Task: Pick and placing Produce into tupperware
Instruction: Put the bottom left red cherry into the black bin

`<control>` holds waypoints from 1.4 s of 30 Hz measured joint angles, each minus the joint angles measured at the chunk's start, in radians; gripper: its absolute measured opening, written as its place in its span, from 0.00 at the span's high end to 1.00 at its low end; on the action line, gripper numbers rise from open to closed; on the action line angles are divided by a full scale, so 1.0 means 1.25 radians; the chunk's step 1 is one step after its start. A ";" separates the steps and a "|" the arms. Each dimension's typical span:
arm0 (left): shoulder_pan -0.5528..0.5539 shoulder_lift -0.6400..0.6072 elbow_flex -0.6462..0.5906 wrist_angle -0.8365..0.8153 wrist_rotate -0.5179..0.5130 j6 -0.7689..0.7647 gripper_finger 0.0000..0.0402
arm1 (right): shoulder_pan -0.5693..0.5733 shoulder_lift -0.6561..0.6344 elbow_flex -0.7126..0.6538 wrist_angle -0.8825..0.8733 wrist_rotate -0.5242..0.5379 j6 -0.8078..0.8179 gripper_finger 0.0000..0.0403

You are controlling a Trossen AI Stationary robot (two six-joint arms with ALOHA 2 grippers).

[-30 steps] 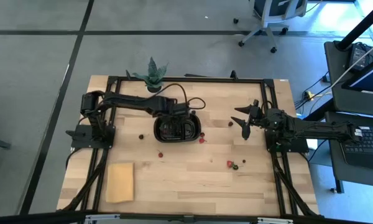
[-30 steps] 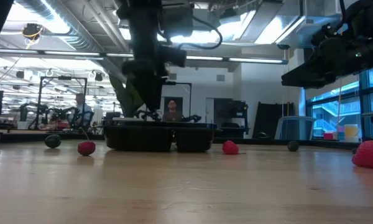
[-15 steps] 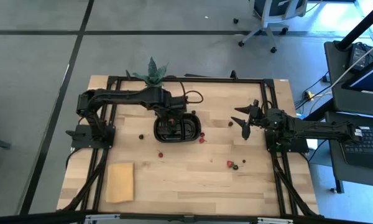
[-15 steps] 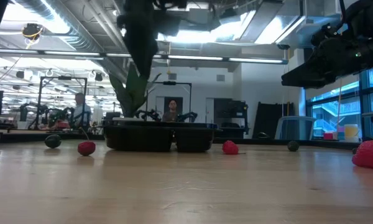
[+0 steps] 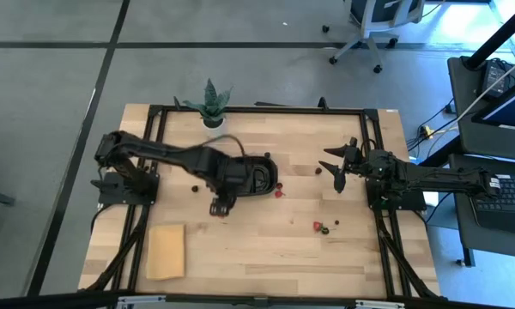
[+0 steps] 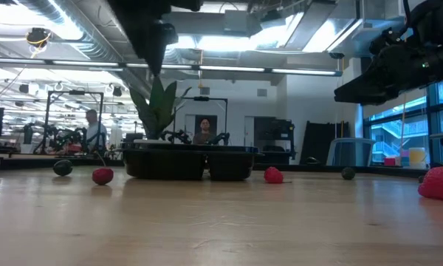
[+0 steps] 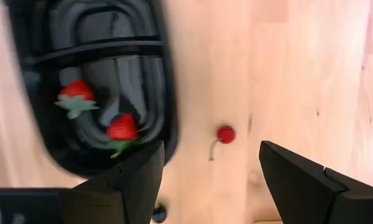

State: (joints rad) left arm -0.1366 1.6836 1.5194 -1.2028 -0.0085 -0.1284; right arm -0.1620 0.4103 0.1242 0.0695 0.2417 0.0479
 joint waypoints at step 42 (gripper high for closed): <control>-0.148 0.001 -0.399 0.310 -0.157 -0.106 0.41 | 0.000 0.000 0.000 0.000 0.000 0.002 0.41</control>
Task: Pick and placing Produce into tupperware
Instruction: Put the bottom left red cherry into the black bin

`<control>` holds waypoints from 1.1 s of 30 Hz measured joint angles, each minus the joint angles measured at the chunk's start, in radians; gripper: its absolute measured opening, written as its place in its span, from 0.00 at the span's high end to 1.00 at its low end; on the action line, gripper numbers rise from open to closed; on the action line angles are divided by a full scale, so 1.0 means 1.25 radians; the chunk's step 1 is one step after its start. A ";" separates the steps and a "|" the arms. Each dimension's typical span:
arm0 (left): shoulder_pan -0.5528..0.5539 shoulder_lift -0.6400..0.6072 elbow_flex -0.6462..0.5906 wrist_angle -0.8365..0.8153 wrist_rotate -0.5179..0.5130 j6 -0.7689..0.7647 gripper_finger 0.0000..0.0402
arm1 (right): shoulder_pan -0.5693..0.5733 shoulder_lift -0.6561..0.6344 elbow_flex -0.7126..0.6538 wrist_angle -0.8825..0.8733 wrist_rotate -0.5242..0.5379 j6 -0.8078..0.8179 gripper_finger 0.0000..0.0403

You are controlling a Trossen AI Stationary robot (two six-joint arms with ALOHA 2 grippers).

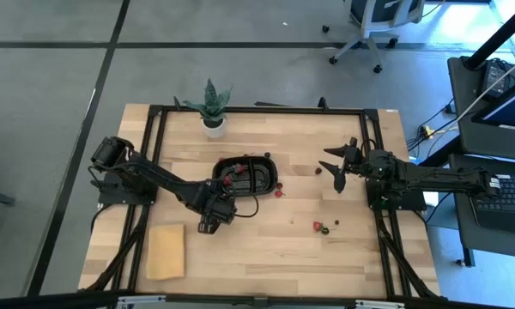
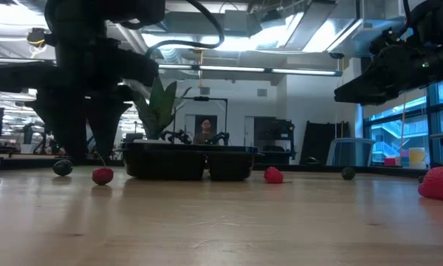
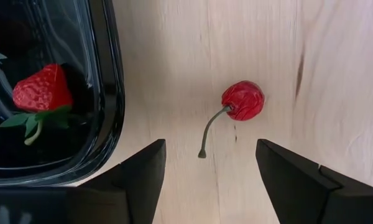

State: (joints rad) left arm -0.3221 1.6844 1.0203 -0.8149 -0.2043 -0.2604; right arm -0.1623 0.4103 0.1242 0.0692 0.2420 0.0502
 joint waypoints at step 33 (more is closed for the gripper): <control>0.001 0.000 -0.051 0.054 -0.009 0.004 0.54 | 0.000 0.000 0.000 0.000 0.000 0.016 0.41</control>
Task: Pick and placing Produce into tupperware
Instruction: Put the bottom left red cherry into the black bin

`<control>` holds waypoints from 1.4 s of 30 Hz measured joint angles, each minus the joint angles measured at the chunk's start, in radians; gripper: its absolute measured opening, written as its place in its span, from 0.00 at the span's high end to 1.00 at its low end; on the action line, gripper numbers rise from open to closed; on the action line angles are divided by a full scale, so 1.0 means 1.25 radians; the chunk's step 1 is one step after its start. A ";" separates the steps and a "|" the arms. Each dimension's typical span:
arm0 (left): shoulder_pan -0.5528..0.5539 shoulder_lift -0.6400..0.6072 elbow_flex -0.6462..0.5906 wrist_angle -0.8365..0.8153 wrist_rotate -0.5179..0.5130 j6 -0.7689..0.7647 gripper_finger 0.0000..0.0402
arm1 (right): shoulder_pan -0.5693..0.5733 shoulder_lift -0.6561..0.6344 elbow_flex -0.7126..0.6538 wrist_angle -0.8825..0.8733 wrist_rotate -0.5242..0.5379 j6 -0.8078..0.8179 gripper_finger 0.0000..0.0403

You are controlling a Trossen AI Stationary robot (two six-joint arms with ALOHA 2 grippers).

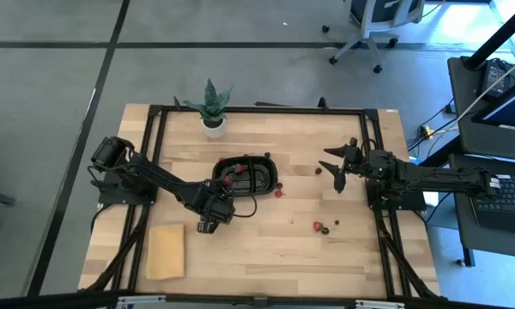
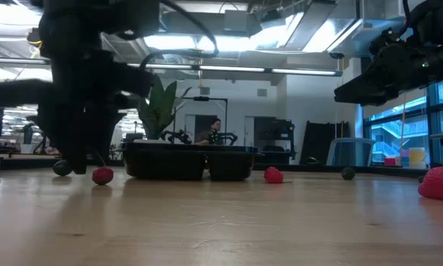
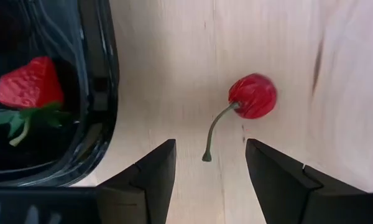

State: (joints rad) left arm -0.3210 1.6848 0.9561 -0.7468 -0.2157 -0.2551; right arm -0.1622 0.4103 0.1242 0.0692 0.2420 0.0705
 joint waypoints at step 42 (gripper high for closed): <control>0.000 0.000 -0.008 0.060 0.000 0.003 0.77 | 0.000 0.000 0.000 0.000 0.000 0.000 0.41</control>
